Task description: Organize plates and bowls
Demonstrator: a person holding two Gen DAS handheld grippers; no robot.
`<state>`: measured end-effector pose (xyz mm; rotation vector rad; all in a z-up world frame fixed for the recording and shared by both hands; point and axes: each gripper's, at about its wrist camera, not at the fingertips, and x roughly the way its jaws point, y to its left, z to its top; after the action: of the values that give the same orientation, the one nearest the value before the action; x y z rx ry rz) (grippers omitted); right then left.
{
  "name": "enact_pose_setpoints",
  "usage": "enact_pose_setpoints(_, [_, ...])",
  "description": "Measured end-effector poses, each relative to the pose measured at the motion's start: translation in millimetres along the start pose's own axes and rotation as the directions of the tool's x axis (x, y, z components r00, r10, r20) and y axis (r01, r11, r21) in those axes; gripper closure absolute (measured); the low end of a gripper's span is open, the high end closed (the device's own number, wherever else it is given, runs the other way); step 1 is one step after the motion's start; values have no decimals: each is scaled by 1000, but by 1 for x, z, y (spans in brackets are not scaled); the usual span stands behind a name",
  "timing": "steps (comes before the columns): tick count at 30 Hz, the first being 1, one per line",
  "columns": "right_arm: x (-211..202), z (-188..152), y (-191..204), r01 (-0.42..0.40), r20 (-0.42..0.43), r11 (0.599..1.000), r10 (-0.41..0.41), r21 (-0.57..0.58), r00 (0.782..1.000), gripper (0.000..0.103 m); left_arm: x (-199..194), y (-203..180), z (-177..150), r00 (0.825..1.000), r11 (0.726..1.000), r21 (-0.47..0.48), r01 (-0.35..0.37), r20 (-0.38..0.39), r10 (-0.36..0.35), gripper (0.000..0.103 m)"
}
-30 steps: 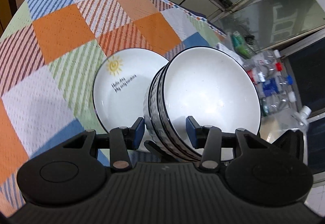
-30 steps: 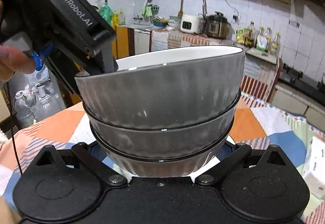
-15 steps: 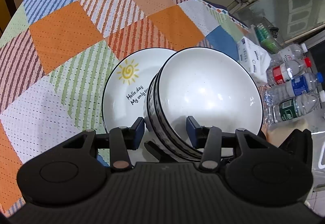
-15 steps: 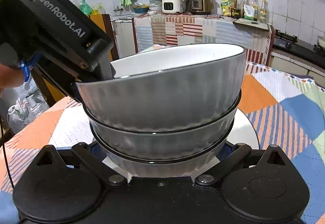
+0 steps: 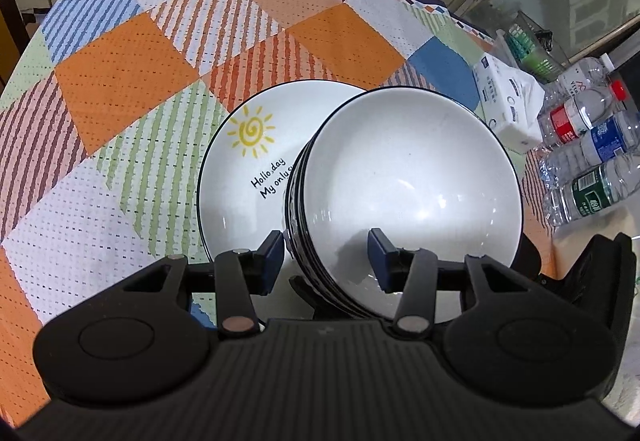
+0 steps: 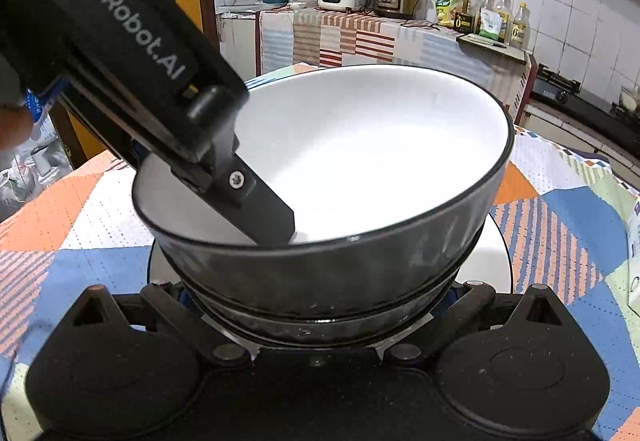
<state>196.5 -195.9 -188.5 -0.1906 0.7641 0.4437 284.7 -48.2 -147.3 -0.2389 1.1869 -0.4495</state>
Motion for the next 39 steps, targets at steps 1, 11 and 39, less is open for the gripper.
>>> enact_pose_setpoints(1, [0, 0, 0, 0, -1, 1000, 0, 2, 1000, 2, 0, 1, 0, 1000, 1000, -2, 4, 1, -4, 59])
enact_pose_setpoints(11, [1, 4, -1, 10, -32, 1000, -9, 20, 999, 2, -2, 1, -10, 998, 1000, 7, 16, 56, -16, 56])
enact_pose_setpoints(39, [-115, 25, 26, 217, -102, 972, -207, 93, 973, 2, -113, -25, -67, 937, 984, 62, -165, 322, 137, 18])
